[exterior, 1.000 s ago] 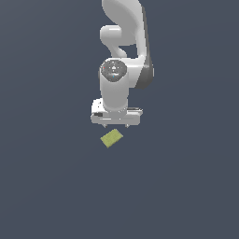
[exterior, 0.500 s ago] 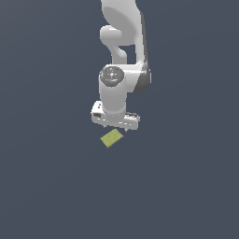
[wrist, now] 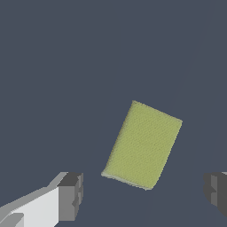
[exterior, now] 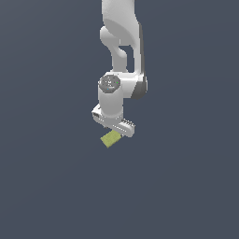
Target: Pick up the object and move it to a goal position.
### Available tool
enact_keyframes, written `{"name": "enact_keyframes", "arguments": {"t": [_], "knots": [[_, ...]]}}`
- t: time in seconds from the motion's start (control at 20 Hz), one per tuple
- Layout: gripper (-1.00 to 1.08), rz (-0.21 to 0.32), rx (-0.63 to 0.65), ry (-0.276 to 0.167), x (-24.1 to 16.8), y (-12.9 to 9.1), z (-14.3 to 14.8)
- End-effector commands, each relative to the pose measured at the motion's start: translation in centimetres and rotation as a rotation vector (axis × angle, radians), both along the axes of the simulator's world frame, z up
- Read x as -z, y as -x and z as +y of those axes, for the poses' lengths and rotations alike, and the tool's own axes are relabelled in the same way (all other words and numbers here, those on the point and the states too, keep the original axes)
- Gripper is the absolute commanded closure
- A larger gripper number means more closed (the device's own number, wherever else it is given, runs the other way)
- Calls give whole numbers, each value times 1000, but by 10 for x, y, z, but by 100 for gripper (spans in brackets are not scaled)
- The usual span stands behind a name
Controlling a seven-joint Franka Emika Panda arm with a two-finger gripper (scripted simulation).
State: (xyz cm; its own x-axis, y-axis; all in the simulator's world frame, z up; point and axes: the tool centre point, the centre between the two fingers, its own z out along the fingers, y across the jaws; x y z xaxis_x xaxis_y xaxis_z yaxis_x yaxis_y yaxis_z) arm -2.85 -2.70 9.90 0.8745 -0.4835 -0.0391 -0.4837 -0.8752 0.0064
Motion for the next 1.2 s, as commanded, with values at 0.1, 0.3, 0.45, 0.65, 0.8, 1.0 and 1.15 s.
{"name": "enact_keyframes", "arguments": {"t": [0.1, 0.3, 0.45, 0.65, 0.8, 1.0, 1.15], "knots": [[-92, -12, 138, 6, 15, 4, -5], [-92, -21, 234, 12, 25, 7, -9], [-92, -26, 290, 15, 31, 9, -12], [-92, -31, 342, 18, 36, 11, -14], [-92, -34, 363, 20, 38, 12, -15], [-92, -33, 365, 20, 39, 12, -15], [-92, -33, 365, 20, 42, 12, -15]]}}
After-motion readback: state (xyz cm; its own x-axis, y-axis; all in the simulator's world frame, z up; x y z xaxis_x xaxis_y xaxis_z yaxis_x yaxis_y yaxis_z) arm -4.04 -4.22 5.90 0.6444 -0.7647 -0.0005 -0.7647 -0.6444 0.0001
